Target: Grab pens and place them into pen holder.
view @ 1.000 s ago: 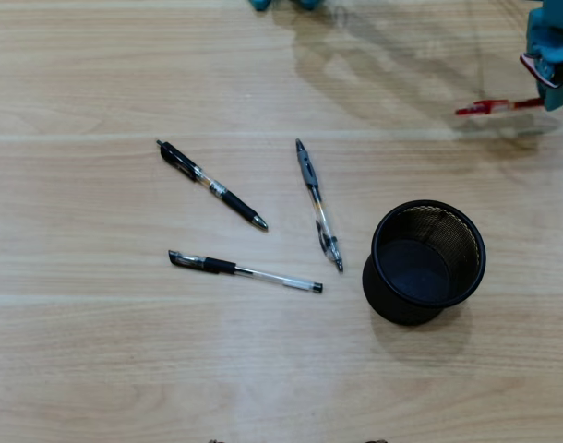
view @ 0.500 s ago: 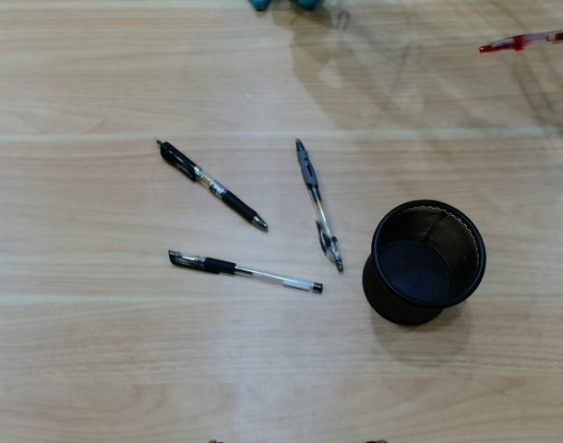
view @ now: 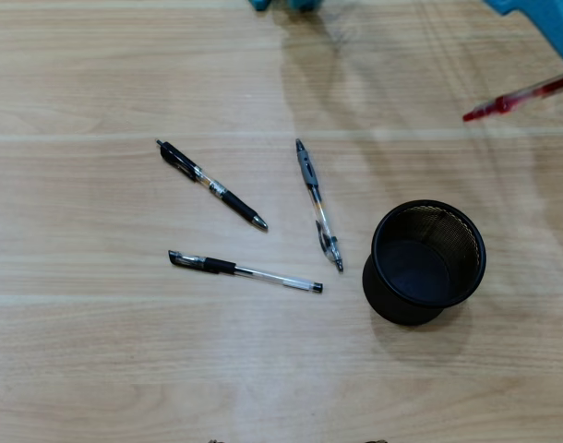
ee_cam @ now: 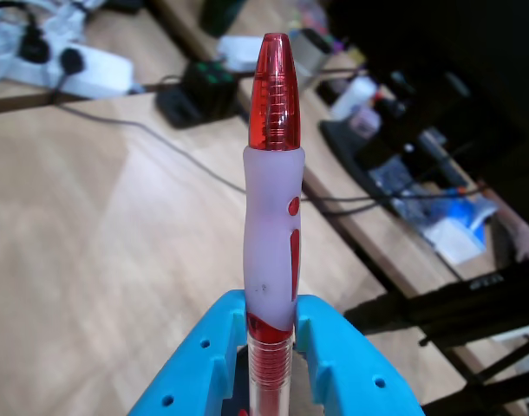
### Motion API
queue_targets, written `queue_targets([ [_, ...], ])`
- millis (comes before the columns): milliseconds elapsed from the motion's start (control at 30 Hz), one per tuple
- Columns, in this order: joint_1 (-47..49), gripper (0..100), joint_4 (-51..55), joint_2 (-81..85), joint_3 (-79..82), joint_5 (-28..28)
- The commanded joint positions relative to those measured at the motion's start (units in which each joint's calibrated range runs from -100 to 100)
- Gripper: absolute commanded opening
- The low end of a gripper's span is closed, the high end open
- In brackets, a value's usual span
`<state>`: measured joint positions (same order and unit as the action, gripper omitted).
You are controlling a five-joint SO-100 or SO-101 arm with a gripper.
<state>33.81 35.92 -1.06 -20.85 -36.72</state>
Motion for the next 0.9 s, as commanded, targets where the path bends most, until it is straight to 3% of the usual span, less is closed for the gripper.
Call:
queue_targets([
  [0, -6.96, 2, -17.31, 2.66, 7.86, -4.10],
  [200, -13.97, 2, -31.15, -5.87, 11.39, -9.12],
  [433, -14.30, 2, -38.97, -14.50, 11.39, -14.03],
  [700, -13.17, 3, -41.03, -17.29, 12.29, -14.45],
  [867, -13.01, 14, -42.58, -16.61, 16.82, -13.93],
])
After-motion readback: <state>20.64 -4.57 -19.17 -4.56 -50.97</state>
